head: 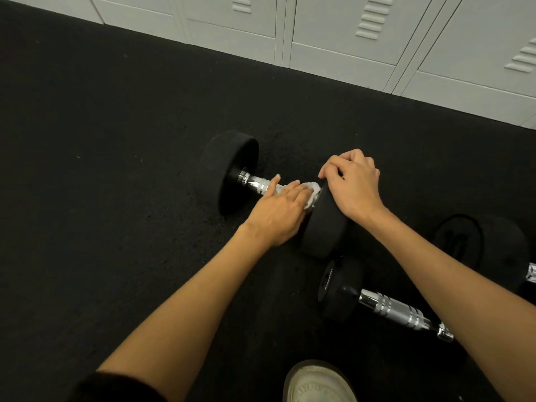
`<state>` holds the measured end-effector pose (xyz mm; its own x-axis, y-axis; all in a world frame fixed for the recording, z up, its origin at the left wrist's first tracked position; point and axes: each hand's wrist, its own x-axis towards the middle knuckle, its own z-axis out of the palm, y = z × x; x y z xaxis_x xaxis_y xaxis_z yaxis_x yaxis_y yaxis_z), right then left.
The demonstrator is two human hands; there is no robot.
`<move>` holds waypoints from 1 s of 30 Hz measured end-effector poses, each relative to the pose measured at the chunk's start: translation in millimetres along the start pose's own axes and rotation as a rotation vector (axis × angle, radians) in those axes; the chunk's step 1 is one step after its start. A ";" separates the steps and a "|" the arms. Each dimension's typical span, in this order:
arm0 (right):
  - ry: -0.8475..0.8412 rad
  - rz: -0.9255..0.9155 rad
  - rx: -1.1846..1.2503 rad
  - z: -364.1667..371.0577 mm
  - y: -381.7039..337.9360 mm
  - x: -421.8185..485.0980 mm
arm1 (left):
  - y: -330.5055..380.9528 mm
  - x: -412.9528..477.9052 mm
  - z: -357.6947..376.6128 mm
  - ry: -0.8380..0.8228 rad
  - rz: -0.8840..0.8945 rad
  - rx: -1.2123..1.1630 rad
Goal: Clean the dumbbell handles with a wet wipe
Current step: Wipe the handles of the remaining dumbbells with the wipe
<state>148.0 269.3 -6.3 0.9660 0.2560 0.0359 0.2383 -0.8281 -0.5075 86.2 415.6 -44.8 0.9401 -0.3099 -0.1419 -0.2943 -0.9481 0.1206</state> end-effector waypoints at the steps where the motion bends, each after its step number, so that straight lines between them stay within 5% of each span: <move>1: -0.004 0.001 0.003 -0.1 0.0 0.0 | -3.6 6.3 -4.1 -0.014 0.013 0.015; 12: 0.017 -0.011 -0.003 1.8 0.8 -1.7 | -21.6 -23.5 -1.1 -0.062 0.161 -0.056; 18: 0.005 -0.003 0.001 1.3 1.6 0.2 | -17.1 4.9 -6.8 -0.043 0.099 -0.058; 30: 0.006 0.002 -0.018 1.5 -0.8 -0.7 | -6.3 -1.8 11.8 0.183 0.058 -0.325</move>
<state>147.0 270.6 -7.2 0.9669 0.2518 0.0404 0.2386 -0.8373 -0.4920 84.4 421.3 -56.9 0.9472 -0.3169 0.0483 -0.3057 -0.8479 0.4331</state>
